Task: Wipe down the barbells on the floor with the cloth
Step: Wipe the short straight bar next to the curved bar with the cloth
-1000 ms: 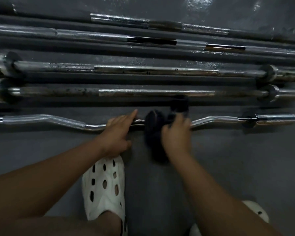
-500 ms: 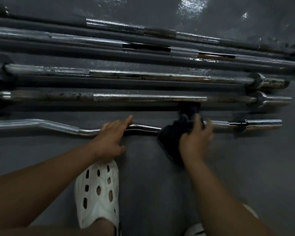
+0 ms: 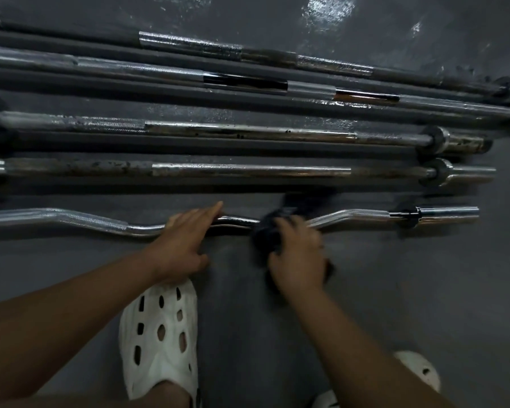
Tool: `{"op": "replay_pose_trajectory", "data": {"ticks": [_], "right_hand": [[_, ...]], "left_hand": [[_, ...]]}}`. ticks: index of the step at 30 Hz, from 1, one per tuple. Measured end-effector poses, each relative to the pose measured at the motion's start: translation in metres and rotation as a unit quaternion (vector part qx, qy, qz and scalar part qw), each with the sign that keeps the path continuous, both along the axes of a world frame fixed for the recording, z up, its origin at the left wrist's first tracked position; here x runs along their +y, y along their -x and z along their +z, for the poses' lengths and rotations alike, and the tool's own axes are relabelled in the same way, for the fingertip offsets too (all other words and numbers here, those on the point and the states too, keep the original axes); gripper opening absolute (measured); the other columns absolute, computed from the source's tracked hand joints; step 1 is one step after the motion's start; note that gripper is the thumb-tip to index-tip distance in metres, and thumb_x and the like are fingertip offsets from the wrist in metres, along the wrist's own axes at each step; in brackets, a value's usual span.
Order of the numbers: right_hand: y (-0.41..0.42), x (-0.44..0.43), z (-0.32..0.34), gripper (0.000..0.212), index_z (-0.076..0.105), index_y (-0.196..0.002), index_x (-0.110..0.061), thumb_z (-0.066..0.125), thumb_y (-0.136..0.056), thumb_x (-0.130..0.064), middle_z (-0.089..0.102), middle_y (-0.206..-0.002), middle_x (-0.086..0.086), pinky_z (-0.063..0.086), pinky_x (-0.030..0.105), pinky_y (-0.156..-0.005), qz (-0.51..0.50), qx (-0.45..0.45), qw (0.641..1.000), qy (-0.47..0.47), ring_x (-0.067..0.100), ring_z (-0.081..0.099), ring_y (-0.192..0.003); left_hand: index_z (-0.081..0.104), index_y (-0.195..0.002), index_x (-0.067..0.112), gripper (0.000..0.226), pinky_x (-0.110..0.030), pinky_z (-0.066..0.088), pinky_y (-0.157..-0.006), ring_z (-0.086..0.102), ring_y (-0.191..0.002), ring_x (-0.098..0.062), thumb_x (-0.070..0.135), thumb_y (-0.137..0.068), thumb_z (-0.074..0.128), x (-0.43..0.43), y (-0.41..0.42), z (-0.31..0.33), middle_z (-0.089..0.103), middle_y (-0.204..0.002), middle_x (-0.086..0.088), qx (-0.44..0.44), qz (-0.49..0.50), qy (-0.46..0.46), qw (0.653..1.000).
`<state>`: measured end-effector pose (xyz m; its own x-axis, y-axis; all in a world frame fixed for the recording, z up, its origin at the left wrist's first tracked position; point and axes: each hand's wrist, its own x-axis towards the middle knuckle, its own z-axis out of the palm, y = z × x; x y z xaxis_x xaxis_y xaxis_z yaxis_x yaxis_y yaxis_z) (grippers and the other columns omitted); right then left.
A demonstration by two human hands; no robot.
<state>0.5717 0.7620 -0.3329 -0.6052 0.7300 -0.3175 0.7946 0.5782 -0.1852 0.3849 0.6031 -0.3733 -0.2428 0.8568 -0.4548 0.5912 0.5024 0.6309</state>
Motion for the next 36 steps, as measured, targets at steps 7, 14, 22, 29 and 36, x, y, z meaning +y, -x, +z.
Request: {"op": "replay_pose_trajectory", "data": {"ticks": [7, 14, 22, 29, 36], "right_hand": [[-0.033, 0.085, 0.008, 0.061, 0.061, -0.132, -0.015, 0.068, -0.072, -0.005, 0.054, -0.137, 0.014, 0.041, 0.039, -0.107, -0.023, 0.042, 0.999, 0.020, 0.037, 0.055, -0.119], [0.021, 0.001, 0.009, 0.071, 0.045, -0.144, -0.027, 0.070, -0.078, -0.018, 0.034, -0.154, 0.000, 0.045, 0.041, -0.106, 0.132, 0.009, 0.985, 0.110, 0.031, 0.047, -0.126], [-0.045, 0.059, -0.001, 0.073, 0.048, -0.143, -0.012, 0.071, -0.074, -0.006, 0.032, -0.153, 0.021, 0.040, 0.047, -0.106, -0.148, -0.021, 0.987, -0.061, 0.047, 0.046, -0.122], [-0.037, 0.065, 0.012, 0.070, 0.055, -0.136, -0.020, 0.080, -0.071, -0.015, 0.024, -0.160, 0.014, 0.035, 0.039, -0.114, 0.080, -0.031, 0.996, 0.010, 0.036, 0.035, -0.141], [0.028, -0.016, 0.003, 0.059, 0.055, -0.132, -0.027, 0.070, -0.075, -0.021, 0.045, -0.143, 0.002, 0.050, 0.046, -0.085, 0.018, -0.035, 0.996, -0.076, 0.036, 0.049, -0.115]], "left_hand": [[0.004, -0.156, 0.027, 0.108, -0.032, 0.016, -0.116, 0.029, -0.143, -0.020, 0.039, -0.063, 0.058, -0.005, 0.002, -0.002, 0.033, -0.155, -0.001, -0.013, 0.009, -0.016, 1.000], [0.003, -0.154, 0.032, 0.106, -0.039, 0.020, -0.118, 0.028, -0.144, -0.020, 0.039, -0.065, 0.059, -0.004, 0.003, 0.004, 0.032, -0.156, -0.001, -0.015, 0.007, -0.012, 1.000], [0.005, -0.156, 0.028, 0.107, -0.039, 0.017, -0.118, 0.025, -0.145, -0.024, 0.039, -0.063, 0.059, -0.002, 0.000, 0.000, 0.028, -0.157, -0.004, 0.002, 0.003, 0.003, 1.000], [0.003, -0.154, 0.030, 0.108, -0.040, 0.019, -0.119, 0.026, -0.145, -0.021, 0.040, -0.062, 0.059, -0.005, 0.004, 0.004, 0.029, -0.157, -0.002, -0.013, -0.008, 0.001, 1.000], [0.006, -0.156, 0.026, 0.106, -0.042, 0.017, -0.118, 0.022, -0.146, -0.024, 0.040, -0.063, 0.055, 0.000, -0.001, 0.006, 0.026, -0.158, -0.004, 0.005, -0.001, 0.005, 1.000]]}}
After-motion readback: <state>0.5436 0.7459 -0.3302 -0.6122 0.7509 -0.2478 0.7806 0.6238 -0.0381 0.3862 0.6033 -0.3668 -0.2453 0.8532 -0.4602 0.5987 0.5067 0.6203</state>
